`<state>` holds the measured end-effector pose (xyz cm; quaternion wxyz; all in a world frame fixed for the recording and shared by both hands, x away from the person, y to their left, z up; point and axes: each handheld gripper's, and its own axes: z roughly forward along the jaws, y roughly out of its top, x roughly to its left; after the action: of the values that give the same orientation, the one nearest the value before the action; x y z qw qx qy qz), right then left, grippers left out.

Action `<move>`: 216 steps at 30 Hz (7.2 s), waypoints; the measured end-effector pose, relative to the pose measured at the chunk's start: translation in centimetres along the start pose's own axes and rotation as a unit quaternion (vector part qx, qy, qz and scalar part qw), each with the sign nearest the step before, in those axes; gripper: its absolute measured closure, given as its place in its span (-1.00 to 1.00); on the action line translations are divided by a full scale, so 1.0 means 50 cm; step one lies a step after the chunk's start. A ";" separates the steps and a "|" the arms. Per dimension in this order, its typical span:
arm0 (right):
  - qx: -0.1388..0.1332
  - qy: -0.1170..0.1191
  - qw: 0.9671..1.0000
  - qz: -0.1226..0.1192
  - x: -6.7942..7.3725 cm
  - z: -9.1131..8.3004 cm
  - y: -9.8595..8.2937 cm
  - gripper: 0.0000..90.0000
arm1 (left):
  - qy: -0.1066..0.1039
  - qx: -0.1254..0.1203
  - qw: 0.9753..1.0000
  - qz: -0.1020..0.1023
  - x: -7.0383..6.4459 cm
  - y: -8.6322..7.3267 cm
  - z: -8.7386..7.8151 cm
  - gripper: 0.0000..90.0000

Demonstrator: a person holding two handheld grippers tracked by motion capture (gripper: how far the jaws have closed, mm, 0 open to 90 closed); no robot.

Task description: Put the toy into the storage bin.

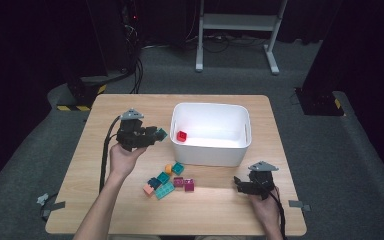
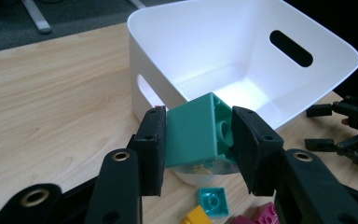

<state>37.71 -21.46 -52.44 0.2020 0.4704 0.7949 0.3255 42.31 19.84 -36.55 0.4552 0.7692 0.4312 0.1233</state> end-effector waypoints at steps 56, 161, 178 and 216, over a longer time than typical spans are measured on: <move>0.000 0.001 1.000 -0.001 0.000 0.000 0.000 -0.64 | -0.008 0.022 0.999 0.032 -0.047 0.037 0.108 0.03; 0.000 0.001 1.000 -0.001 0.000 0.000 0.000 -0.64 | 0.062 0.108 0.992 0.008 -0.026 -0.227 0.163 0.13; 0.000 0.001 1.000 -0.001 0.000 0.000 0.000 -0.64 | 0.068 0.108 0.992 -0.006 -0.008 -0.227 0.165 0.26; 0.000 0.000 1.000 0.000 0.001 -0.001 -0.001 -0.64 | 0.052 0.090 0.994 -0.021 0.005 -0.217 0.135 0.28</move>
<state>37.66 -21.45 -52.44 0.2018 0.4700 0.7952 0.3256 40.42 18.36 -49.09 0.3634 0.7903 0.4798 0.1145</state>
